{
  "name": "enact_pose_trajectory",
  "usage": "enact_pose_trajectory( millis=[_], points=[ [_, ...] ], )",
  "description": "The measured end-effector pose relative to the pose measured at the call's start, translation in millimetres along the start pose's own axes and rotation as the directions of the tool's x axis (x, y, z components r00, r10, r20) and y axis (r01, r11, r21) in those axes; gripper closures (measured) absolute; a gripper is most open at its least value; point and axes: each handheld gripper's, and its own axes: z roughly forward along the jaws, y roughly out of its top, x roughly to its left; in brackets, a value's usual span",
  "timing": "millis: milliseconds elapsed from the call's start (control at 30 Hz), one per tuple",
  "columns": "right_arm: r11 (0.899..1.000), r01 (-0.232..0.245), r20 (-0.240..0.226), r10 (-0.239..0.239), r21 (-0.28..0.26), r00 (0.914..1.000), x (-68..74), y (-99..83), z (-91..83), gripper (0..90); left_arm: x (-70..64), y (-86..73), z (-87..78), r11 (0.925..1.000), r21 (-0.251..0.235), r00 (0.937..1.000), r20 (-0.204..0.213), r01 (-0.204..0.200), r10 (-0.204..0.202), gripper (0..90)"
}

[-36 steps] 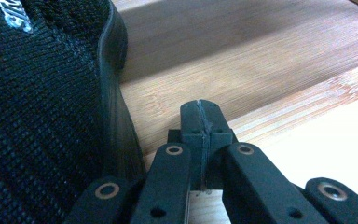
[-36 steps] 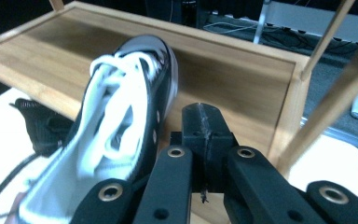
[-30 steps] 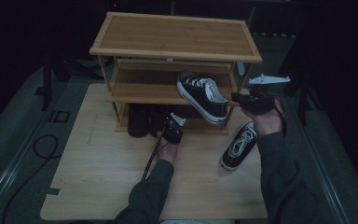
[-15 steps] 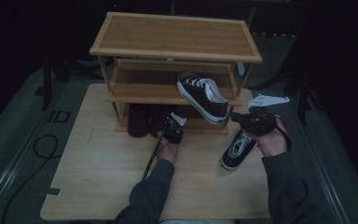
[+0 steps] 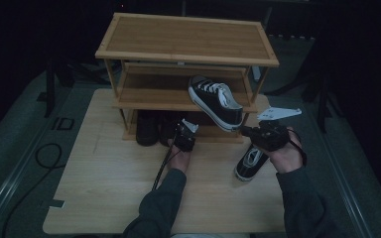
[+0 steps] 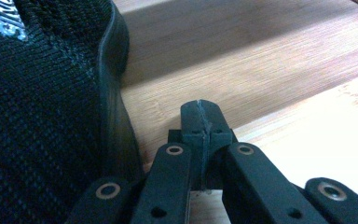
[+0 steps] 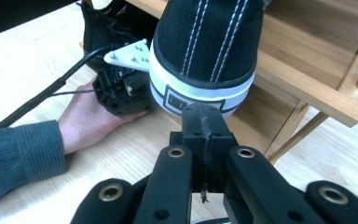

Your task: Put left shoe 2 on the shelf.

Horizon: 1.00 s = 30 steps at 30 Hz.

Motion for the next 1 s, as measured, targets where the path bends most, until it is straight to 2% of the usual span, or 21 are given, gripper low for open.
enact_pose_trajectory(
  millis=[367, 633, 833, 933, 1000],
  points=[
    [1.0, 0.003, 0.006, -0.003, 0.009, 1.0, 2.6, 0.6, 3.9, 90.0, -1.2, 0.2, 1.0, 1.0, -0.002, 1.0, 0.0, 0.004, -0.004, 90.0],
    [1.0, -0.005, -0.008, 0.005, -0.003, 1.0, 2.5, 3.0, 4.8, 90.0, -2.2, 0.3, 1.5, 1.0, -0.004, 1.0, -0.001, 0.004, -0.004, 90.0],
    [1.0, -0.008, -0.017, 0.008, -0.008, 0.9998, 3.5, 6.0, 12.1, 90.0, -5.8, 0.1, 1.4, 0.9995, -0.005, 0.9993, -0.021, -0.031, 0.031, 90.0],
    [1.0, -0.004, -0.026, 0.004, -0.016, 0.9997, 5.0, 9.2, 13.8, 90.0, -5.8, 0.1, 1.6, 0.9996, -0.008, 0.9994, -0.021, -0.027, 0.026, 90.0],
    [1.0, 0.006, -0.009, -0.006, -0.02, 0.9999, 5.9, 11.8, 13.0, 90.0, -6.3, 0.0, 1.7, 0.9996, -0.009, 0.9994, -0.025, -0.026, 0.026, 90.0]
  ],
)
